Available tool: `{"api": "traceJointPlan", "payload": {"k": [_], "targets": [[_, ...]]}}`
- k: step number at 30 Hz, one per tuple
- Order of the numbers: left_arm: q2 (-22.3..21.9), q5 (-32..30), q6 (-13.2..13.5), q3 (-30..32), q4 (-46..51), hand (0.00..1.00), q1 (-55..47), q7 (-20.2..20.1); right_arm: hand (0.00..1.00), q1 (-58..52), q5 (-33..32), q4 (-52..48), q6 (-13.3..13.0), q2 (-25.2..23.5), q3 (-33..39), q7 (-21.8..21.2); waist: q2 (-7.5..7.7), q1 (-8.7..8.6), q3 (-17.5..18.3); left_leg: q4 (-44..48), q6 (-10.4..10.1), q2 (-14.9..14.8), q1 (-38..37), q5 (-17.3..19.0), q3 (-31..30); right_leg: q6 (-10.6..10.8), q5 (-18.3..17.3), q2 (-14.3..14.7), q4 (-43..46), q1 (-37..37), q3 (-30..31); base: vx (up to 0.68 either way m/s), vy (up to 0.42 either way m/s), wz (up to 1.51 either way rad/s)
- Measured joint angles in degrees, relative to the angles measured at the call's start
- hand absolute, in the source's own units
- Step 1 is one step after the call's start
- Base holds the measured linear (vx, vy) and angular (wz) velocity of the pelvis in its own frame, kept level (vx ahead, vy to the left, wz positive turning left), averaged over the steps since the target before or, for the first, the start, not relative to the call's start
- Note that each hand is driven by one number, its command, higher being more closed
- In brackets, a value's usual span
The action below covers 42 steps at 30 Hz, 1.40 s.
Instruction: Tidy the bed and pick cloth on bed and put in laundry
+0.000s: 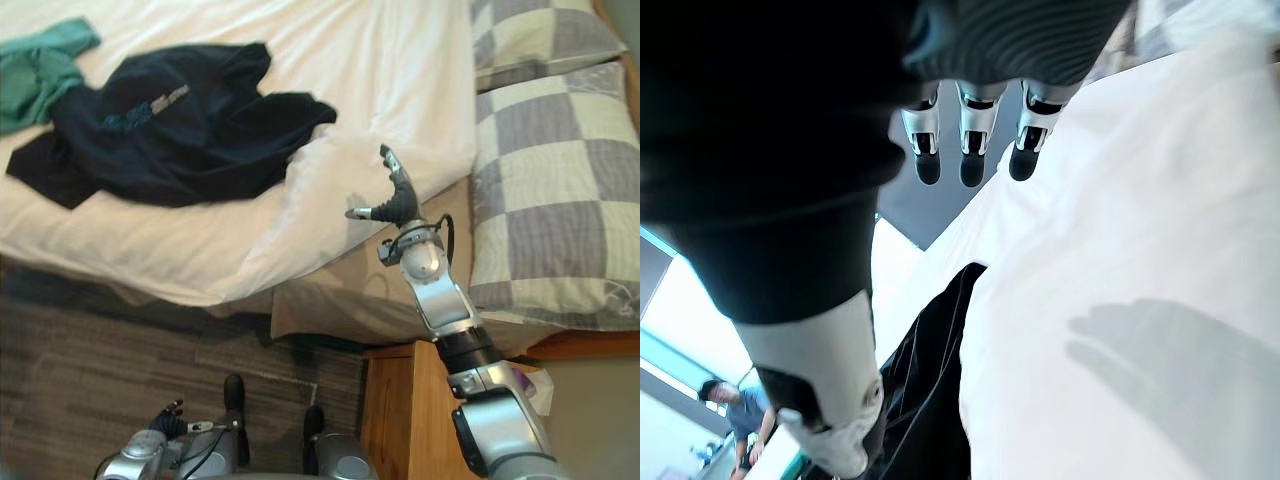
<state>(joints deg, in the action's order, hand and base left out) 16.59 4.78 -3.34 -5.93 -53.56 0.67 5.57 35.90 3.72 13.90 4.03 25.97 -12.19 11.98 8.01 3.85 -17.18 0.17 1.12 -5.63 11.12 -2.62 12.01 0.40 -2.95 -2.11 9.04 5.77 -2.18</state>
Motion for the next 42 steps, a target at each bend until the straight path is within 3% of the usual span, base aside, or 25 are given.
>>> {"api": "traceJointPlan", "payload": {"k": [5,9,15,27,29,35,36,37,42], "targets": [[1.97,-2.19,0.07,2.29,1.26,0.00,1.27,2.44,0.00,4.86,0.00,2.15,0.20,0.14,-0.13,3.09,1.80,0.56,-3.20,3.28,0.22,-0.37,4.33,0.82,-0.04,-0.02,0.24,0.05,-0.36,2.06,1.41,-0.04,0.041,0.09],[3.02,-3.94,-0.12,3.62,1.72,0.00,3.44,3.60,0.00,7.18,0.01,3.48,2.35,2.79,-0.09,4.23,3.02,1.99,-5.17,6.40,0.13,-1.30,7.60,1.99,-0.14,0.00,0.25,0.33,-0.72,3.18,1.39,0.00,-0.001,0.02],[3.72,-5.57,-0.30,4.67,2.90,0.00,5.04,3.60,0.00,10.90,-0.06,8.07,4.65,4.30,-0.09,4.70,3.90,2.39,-6.53,9.72,-0.11,-2.73,10.13,2.90,-1.59,0.42,1.03,1.57,0.75,4.62,1.45,0.09,-0.028,0.09],[4.19,-6.63,-1.45,4.95,3.28,0.00,5.74,3.22,0.00,22.13,-0.33,14.68,5.72,4.72,-0.12,6.21,3.88,3.50,-6.82,15.35,-0.30,-3.68,15.16,5.00,-1.60,0.41,1.02,2.19,2.42,7.61,1.36,0.09,-0.008,0.04],[3.94,-6.61,-1.45,4.89,3.19,0.00,6.76,3.04,0.00,23.62,-1.89,15.50,6.11,6.02,-0.14,6.18,3.22,3.69,-7.51,16.19,-0.08,-3.64,16.34,5.14,-1.97,0.42,1.01,2.34,2.39,8.23,1.12,0.00,0.011,0.02],[2.42,-5.44,-1.02,4.92,2.99,0.00,9.89,3.17,0.00,27.71,-3.66,20.20,12.00,7.53,-0.13,3.30,2.08,4.07,-8.45,16.97,0.55,-3.26,21.42,4.38,-2.88,0.20,0.47,1.98,3.07,12.87,-1.15,-0.02,-0.003,0.03],[2.01,-5.45,-0.65,4.97,3.28,0.00,10.10,3.29,1.00,27.67,-3.66,21.26,13.57,7.66,0.04,3.10,1.79,4.40,-8.64,16.97,0.70,-3.12,22.61,4.10,-2.89,0.11,0.04,1.79,3.71,14.26,-1.69,-0.04,-0.016,0.07],[1.36,-5.45,0.02,5.08,3.90,0.00,10.70,3.56,1.00,27.59,-3.65,22.18,14.76,8.27,0.51,2.76,1.22,4.80,-9.01,17.07,0.78,-3.04,24.02,3.75,-2.95,0.14,-0.29,1.65,4.47,15.88,-1.90,-0.04,-0.017,0.02],[-0.53,-5.42,0.26,6.52,5.13,0.00,11.66,5.75,1.00,28.22,-3.73,20.71,14.61,8.62,4.78,2.21,0.33,4.65,-9.42,18.42,0.79,-3.12,28.21,3.38,-2.38,0.05,-2.42,0.77,9.06,21.73,-3.93,-0.05,-0.032,-0.05]]}}
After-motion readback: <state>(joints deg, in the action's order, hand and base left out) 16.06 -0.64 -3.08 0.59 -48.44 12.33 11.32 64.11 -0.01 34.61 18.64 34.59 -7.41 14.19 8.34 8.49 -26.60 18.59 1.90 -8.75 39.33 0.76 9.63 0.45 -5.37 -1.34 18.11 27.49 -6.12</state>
